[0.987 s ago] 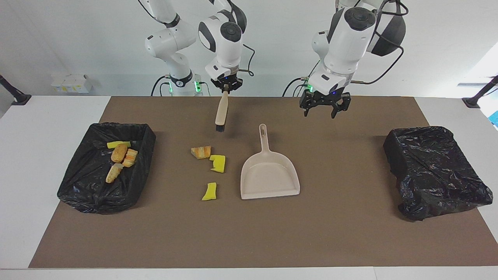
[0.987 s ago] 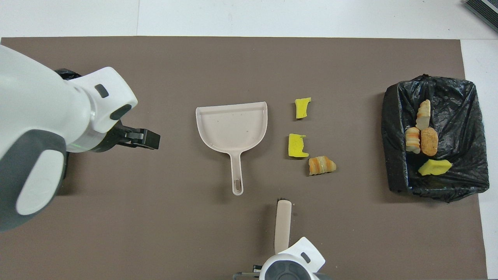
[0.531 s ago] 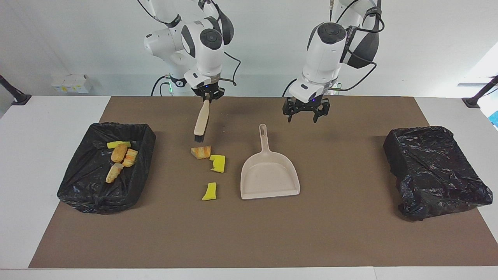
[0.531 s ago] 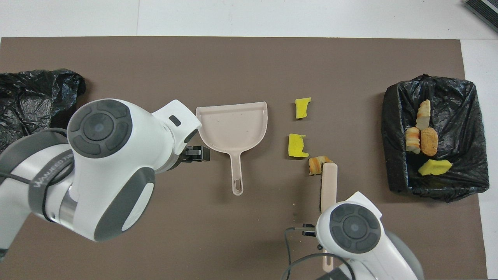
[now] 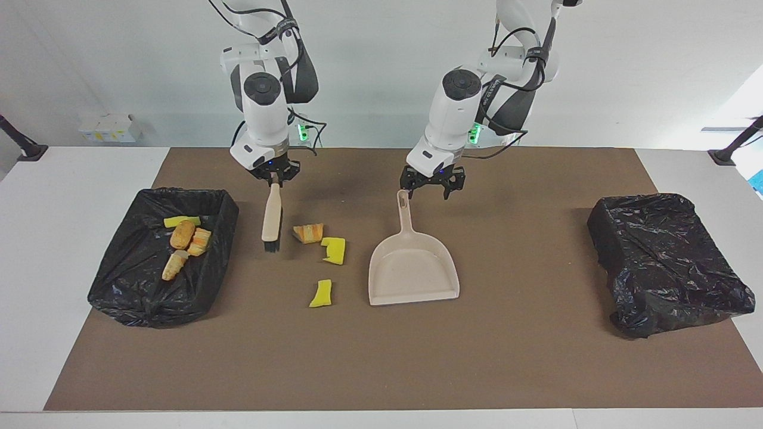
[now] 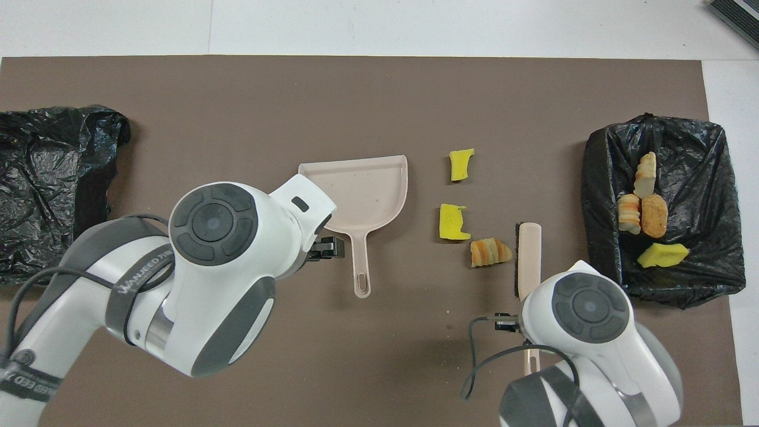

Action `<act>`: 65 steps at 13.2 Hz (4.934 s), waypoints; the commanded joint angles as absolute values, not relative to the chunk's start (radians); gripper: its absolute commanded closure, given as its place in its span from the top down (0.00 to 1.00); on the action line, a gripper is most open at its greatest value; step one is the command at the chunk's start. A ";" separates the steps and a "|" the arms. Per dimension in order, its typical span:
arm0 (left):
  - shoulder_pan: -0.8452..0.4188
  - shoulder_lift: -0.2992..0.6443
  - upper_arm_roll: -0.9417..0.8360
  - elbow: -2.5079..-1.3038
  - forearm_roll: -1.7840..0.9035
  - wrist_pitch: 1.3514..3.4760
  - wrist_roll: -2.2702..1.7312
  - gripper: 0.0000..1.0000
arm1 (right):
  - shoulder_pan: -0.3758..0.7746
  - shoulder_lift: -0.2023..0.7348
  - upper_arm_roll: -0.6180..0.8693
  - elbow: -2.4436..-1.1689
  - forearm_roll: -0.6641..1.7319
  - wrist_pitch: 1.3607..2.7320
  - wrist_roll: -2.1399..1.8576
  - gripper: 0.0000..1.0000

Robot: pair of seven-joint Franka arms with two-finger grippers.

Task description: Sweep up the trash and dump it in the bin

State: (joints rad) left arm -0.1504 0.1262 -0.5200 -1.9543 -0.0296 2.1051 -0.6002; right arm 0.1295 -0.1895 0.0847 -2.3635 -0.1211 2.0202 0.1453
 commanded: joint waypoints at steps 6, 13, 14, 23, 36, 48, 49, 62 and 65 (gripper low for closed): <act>-0.189 0.210 -0.526 -1.959 -0.006 2.189 -0.663 0.93 | 0.098 -0.063 0.097 -2.270 -0.146 2.085 0.028 0.00; -0.187 0.275 -0.525 -1.962 0.066 2.250 -0.699 0.89 | 0.064 -0.069 0.098 -2.281 -0.134 2.077 -0.031 0.00; -0.189 0.278 -0.525 -1.962 0.071 2.256 -0.718 0.89 | 0.066 -0.071 0.098 -2.284 -0.129 2.071 -0.031 0.00; -0.198 0.279 -0.526 -1.957 0.120 2.273 -0.707 0.00 | 0.066 -0.086 0.098 -2.298 -0.127 2.049 -0.023 0.00; -0.111 0.209 -0.514 -1.868 0.181 1.994 0.282 0.00 | 0.166 -0.066 0.104 -2.355 -0.048 2.069 0.207 0.00; -0.115 0.173 -0.518 -1.959 0.183 1.950 0.629 0.00 | 0.316 0.034 0.106 -2.267 0.163 2.106 0.538 0.00; -0.117 0.175 -0.518 -1.965 0.183 1.963 0.632 0.00 | 0.334 0.047 0.107 -2.257 0.166 2.106 0.545 0.00; -0.112 0.190 -0.518 -2.059 0.181 2.083 0.634 0.00 | 0.260 0.100 0.097 -2.057 0.037 1.933 0.383 0.00; -0.114 0.190 -0.517 -2.059 0.181 2.076 0.630 0.00 | 0.200 0.124 0.098 -2.046 -0.101 2.015 0.244 0.00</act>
State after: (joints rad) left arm -0.1104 0.1936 -0.5161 -2.0162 0.1704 2.0327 0.6316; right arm 0.2271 0.0994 0.0876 -2.0665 -0.0393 1.9754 0.3154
